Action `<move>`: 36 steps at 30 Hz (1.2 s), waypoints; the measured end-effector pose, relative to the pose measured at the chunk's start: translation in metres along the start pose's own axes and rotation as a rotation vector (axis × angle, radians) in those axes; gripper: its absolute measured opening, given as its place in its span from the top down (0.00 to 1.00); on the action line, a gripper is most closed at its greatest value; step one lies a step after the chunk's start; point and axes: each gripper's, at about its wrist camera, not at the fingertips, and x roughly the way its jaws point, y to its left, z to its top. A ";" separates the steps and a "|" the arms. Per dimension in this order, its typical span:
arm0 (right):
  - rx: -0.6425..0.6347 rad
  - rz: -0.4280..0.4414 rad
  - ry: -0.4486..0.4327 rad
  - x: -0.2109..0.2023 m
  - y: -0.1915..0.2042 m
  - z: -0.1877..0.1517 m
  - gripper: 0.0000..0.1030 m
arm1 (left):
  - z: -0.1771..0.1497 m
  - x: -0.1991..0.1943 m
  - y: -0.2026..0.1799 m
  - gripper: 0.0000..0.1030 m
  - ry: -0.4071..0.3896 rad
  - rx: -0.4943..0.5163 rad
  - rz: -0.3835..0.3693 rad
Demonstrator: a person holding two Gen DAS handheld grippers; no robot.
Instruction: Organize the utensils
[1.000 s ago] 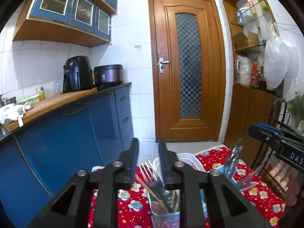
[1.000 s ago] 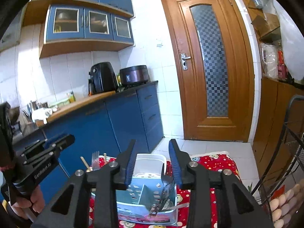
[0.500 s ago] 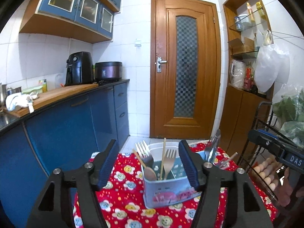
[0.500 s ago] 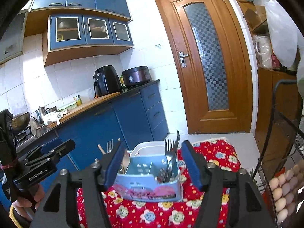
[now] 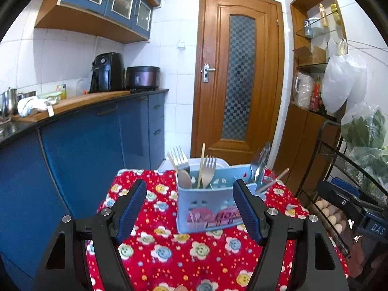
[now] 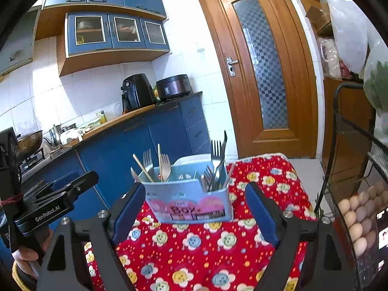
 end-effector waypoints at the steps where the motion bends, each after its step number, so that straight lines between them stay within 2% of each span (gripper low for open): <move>1: 0.003 0.001 0.004 -0.002 0.000 -0.004 0.15 | -0.002 -0.001 0.000 0.27 0.006 -0.004 -0.002; 8: 0.002 -0.021 0.009 -0.009 0.001 -0.029 0.13 | -0.030 -0.006 -0.006 0.27 0.034 -0.005 0.021; 19: -0.004 -0.061 0.038 -0.005 -0.003 -0.079 0.12 | -0.068 -0.006 -0.005 0.27 0.021 -0.030 0.046; 28: -0.035 -0.122 0.064 0.013 -0.006 -0.111 0.12 | -0.100 0.012 -0.007 0.27 0.042 -0.038 0.073; 36: -0.067 -0.183 0.082 0.024 -0.011 -0.125 0.12 | -0.119 0.026 -0.009 0.27 0.044 -0.026 0.094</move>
